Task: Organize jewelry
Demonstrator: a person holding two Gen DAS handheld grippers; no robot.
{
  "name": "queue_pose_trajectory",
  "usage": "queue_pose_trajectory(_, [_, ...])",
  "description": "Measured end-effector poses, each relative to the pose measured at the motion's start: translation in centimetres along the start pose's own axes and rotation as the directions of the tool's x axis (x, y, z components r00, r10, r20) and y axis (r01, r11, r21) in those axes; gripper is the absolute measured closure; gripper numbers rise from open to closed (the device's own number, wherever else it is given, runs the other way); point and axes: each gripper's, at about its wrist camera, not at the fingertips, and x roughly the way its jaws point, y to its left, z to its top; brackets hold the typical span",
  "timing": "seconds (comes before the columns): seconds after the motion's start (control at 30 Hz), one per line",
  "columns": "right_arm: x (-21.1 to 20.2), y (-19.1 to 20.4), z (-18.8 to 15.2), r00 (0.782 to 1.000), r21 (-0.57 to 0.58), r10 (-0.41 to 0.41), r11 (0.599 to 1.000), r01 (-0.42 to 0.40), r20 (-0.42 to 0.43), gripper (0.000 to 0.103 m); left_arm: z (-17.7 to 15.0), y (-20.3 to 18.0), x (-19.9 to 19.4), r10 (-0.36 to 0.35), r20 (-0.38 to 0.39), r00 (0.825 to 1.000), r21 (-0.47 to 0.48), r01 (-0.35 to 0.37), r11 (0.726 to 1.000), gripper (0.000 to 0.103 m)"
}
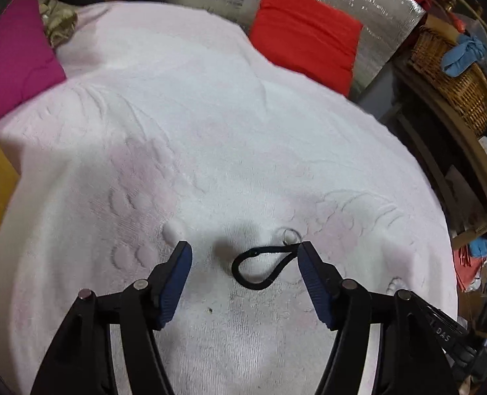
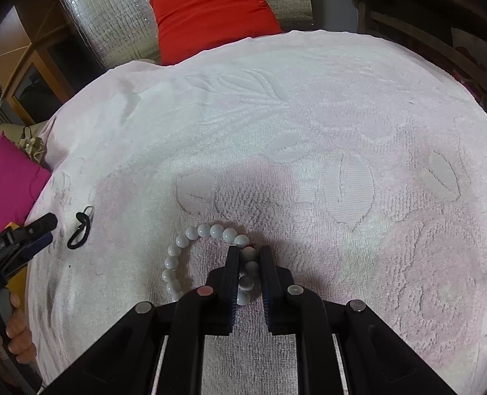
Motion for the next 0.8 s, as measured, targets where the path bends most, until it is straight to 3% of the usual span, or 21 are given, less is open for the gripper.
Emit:
queue_pose_trajectory(0.17, [-0.1, 0.2, -0.1, 1.0, -0.012, 0.0, 1.0, 0.0, 0.011, 0.088, -0.5, -1.4, 1.8, -0.011, -0.036, 0.999, 0.054, 0.012, 0.998, 0.036])
queue_pose_trajectory(0.2, [-0.1, 0.3, -0.2, 1.0, -0.02, 0.0, 1.0, 0.001, 0.013, 0.089, -0.9, -2.1, 2.1, -0.014, -0.047, 0.999, 0.079, 0.018, 0.997, 0.04])
queue_pose_trajectory(0.3, [-0.2, 0.3, -0.2, 1.0, -0.032, -0.002, 0.999, 0.003, 0.023, 0.089, -1.6, -4.1, 2.4, 0.006, -0.065, 0.998, 0.187, 0.006, 0.982, 0.081])
queue_pose_trajectory(0.4, [-0.4, 0.2, -0.2, 0.999, -0.024, 0.009, 1.0, -0.008, 0.032, 0.091, -2.1, -4.8, 1.9, -0.009, -0.067, 0.998, 0.219, 0.023, 0.975, 0.094])
queue_pose_trajectory(0.6, [-1.4, 0.0, -0.2, 0.998, -0.008, 0.032, 0.999, -0.032, 0.045, 0.092, -3.8, -5.4, -1.0, -0.029, -0.048, 0.998, 0.297, 0.042, 0.954, 0.095])
queue_pose_trajectory(0.73, [-2.7, 0.0, -0.6, 0.997, 0.004, 0.055, 0.998, -0.056, 0.062, 0.092, -5.2, -5.2, -2.7, -0.056, -0.076, 0.996, 0.302, 0.077, 0.95, 0.095])
queue_pose_trajectory(0.8, [-3.2, -0.3, -0.9, 0.995, 0.022, 0.074, 0.997, -0.075, 0.063, 0.092, -5.7, -5.2, -3.6, -0.028, -0.047, 0.998, 0.33, 0.042, 0.943, 0.095])
